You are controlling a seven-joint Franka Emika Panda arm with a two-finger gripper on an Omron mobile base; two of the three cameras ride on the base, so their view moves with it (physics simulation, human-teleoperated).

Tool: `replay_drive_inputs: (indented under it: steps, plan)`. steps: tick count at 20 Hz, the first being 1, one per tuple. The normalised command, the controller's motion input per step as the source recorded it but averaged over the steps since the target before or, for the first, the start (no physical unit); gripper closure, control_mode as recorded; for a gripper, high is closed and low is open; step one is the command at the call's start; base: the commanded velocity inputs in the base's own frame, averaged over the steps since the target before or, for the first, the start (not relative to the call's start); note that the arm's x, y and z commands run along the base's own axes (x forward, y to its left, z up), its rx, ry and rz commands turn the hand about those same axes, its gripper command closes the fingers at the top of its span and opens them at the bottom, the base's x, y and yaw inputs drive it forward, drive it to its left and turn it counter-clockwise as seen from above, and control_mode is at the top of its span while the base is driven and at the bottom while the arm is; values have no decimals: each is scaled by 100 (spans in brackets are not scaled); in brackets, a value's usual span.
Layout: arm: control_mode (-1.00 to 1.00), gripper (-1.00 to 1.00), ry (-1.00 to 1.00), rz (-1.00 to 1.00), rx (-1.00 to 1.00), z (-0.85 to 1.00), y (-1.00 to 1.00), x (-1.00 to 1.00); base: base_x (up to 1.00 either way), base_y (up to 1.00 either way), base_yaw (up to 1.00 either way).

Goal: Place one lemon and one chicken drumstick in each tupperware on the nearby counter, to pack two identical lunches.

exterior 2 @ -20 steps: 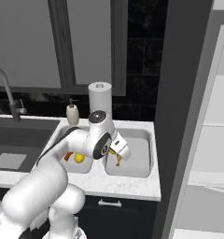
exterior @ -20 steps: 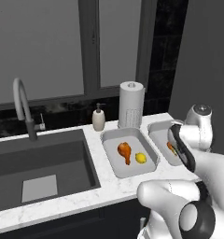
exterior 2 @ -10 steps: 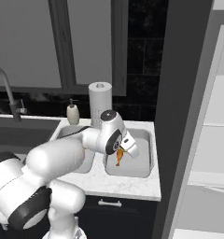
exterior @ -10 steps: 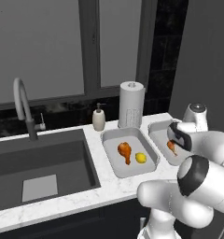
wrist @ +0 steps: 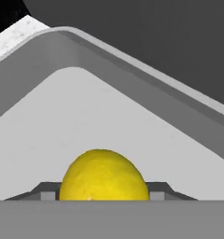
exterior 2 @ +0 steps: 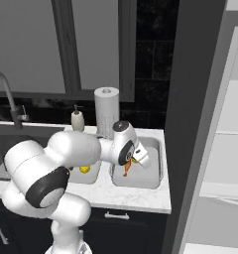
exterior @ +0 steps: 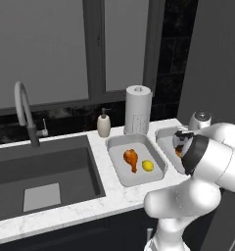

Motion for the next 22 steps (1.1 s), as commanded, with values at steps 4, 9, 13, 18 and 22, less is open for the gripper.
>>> replay_drive_inputs:
  steps: [4, 9, 13, 18, 22]
  plan:
    - [-100, -100, 0, 0, 0, -31, -16, 32, 0, 0, 0]
    - [-100, -100, 0, 0, 0, -2, -11, 20, 0, 0, 0]
    - [-100, -100, 0, 0, 0, 45, 0, -1, 0, 0, 0]
    - [-100, -100, -5, 0, 0, 42, 11, -24, 0, 0, 0]
    - [-100, -100, -8, 11, -9, 51, 66, -67, 0, 0, 0]
